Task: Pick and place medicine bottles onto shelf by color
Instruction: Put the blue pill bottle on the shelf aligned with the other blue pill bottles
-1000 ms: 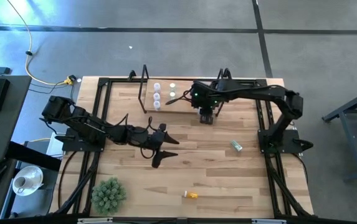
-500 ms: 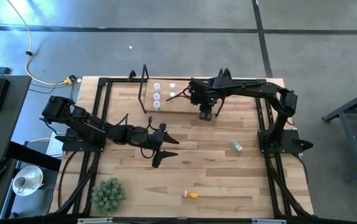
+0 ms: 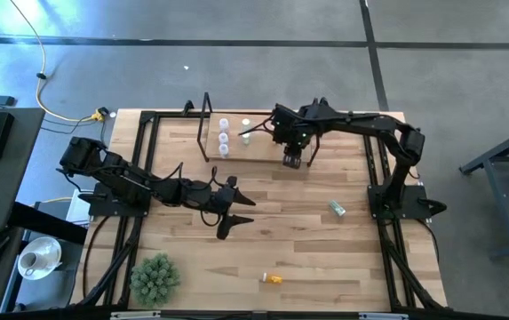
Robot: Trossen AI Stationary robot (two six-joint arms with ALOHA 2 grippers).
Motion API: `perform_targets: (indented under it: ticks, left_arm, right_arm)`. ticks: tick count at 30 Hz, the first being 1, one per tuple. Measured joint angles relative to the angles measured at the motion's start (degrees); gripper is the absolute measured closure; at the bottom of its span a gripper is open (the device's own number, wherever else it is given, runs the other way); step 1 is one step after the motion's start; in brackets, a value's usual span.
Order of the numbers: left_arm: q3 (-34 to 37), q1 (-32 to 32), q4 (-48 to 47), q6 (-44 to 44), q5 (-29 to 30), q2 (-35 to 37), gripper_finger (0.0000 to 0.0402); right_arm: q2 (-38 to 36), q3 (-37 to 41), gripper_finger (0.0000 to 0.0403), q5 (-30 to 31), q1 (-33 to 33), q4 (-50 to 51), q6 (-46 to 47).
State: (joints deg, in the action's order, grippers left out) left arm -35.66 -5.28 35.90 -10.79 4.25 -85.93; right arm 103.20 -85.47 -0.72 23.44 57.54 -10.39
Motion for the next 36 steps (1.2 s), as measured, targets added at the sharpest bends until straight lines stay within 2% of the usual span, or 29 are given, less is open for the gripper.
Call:
perform_targets:
  ticks: [23,31,36]
  left_arm:
    - [0.0,0.0,-0.07,0.42,-0.01,0.0,0.0159]
    - [0.0,0.0,-0.05,0.4,-0.02,0.0,0.0159]
    - [0.0,0.0,-0.05,0.3,-0.01,0.0,0.0159]
  right_arm:
    - [1.57,0.02,0.0296,-0.91,2.1,-1.25,2.43]
    - [1.57,0.02,0.0269,-0.78,2.08,-1.13,2.43]
    - [1.57,0.02,0.0251,1.43,2.08,-1.07,2.64]
